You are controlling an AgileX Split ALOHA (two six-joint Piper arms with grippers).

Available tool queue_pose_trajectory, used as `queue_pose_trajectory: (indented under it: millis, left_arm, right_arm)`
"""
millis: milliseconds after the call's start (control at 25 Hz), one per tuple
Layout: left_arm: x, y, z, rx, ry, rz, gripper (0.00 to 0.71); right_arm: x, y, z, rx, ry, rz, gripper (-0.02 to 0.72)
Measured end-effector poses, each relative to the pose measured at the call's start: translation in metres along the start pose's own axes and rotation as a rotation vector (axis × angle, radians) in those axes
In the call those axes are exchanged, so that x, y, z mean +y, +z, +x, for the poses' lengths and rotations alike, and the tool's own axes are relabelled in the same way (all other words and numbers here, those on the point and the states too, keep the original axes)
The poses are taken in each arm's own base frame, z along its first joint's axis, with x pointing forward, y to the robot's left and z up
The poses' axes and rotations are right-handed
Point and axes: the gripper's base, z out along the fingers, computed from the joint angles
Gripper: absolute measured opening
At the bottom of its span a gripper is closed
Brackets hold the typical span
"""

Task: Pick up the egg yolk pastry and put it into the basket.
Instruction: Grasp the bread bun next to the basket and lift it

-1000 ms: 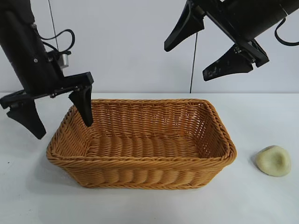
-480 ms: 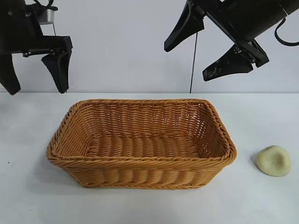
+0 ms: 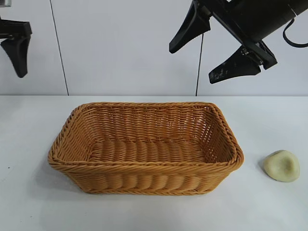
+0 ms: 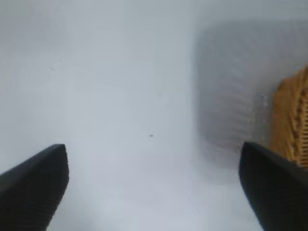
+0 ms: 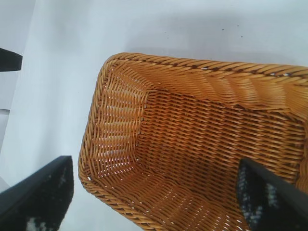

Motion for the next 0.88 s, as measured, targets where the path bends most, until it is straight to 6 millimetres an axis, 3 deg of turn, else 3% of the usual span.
queue_pose_trajectory:
  millis: [120, 240, 360, 520, 640, 880]
  left_arm:
    - [0.000, -0.026, 0.018, -0.038, 0.000, 0.008, 0.692]
    - [0.000, -0.055, 0.049, -0.073, 0.016, 0.011, 0.692]
    - [0.002, -0.082, 0.094, -0.110, 0.027, 0.013, 0.692]
    - [0.006, -0.100, 0.154, -0.145, 0.032, 0.011, 0.692]
    - [0.010, -0.100, 0.199, -0.156, 0.035, 0.004, 0.692]
    - [0.016, -0.078, 0.269, -0.173, 0.029, 0.003, 0.692]
  right_arm:
    - [0.000, 0.000, 0.000, 0.000, 0.000, 0.000, 0.653]
    - [0.000, 0.000, 0.000, 0.000, 0.000, 0.000, 0.653]
    - [0.000, 0.000, 0.000, 0.000, 0.000, 0.000, 0.653]
    - [0.000, 0.000, 0.000, 0.000, 0.000, 0.000, 0.653]
    - [0.000, 0.000, 0.000, 0.001, 0.000, 0.000, 0.653]
    - [0.000, 0.000, 0.000, 0.001, 0.000, 0.000, 0.653]
